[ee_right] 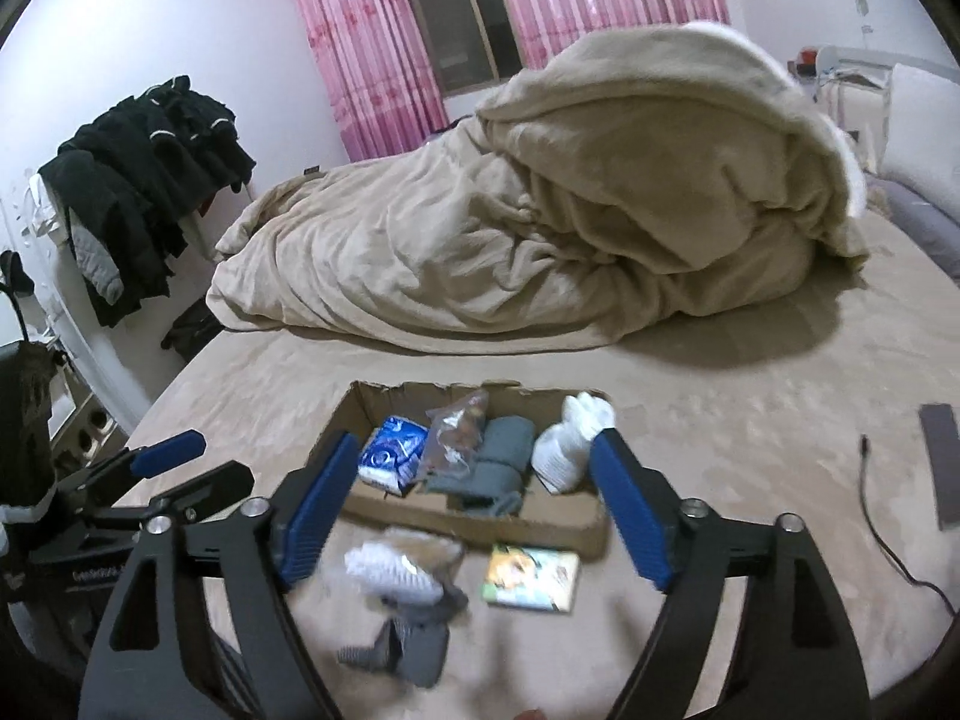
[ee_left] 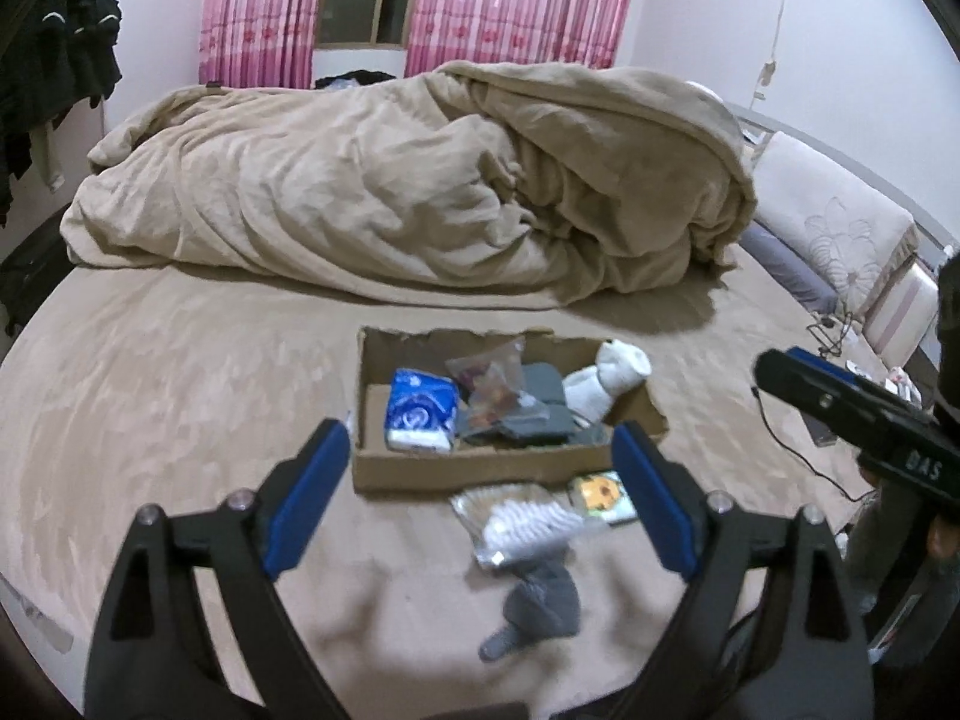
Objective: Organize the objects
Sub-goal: 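Grasp grey socks with left tool while right tool grasps cartoon tissue pack, place both in box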
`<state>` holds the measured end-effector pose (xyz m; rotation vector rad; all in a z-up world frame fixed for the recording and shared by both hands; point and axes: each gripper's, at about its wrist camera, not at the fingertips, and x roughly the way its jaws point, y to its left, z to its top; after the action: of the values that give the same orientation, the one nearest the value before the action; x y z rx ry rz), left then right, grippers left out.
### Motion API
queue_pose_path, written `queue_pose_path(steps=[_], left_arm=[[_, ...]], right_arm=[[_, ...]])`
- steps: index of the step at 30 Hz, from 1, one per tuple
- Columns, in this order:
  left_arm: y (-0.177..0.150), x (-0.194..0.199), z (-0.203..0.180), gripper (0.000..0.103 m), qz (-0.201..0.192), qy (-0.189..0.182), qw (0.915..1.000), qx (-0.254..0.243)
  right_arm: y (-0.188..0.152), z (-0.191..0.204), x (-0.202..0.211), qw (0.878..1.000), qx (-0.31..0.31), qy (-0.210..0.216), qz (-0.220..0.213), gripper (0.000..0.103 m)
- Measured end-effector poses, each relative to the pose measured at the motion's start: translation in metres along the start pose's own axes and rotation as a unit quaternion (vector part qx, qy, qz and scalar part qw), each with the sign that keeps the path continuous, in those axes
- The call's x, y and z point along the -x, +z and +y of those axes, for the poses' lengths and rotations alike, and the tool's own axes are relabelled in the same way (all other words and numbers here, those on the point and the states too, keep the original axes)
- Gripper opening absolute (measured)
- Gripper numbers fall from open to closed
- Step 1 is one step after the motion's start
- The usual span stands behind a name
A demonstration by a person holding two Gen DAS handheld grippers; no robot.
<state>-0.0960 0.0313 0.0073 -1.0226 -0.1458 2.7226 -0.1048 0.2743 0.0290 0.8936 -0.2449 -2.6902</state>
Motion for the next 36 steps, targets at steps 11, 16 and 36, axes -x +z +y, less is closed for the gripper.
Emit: queue_pose_path(steps=[11,16,36], left_arm=[[-0.053,-0.019,-0.021,0.09,0.051,0.003,0.9987,0.004],[-0.076,-0.047,-0.027,0.09,0.075,0.005,0.9971,0.01],[-0.129,-0.131,-0.044,0.056,0.143,0.034,0.9887,-0.031]], right_arm=[[-0.041,-0.015,0.026,1.0,0.0,-0.017,0.02,0.086],[-0.059,-0.021,0.014,0.999,-0.001,-0.019,0.039,0.086],[-0.102,-0.048,-0.085,0.992,0.004,0.0,0.123,0.086]])
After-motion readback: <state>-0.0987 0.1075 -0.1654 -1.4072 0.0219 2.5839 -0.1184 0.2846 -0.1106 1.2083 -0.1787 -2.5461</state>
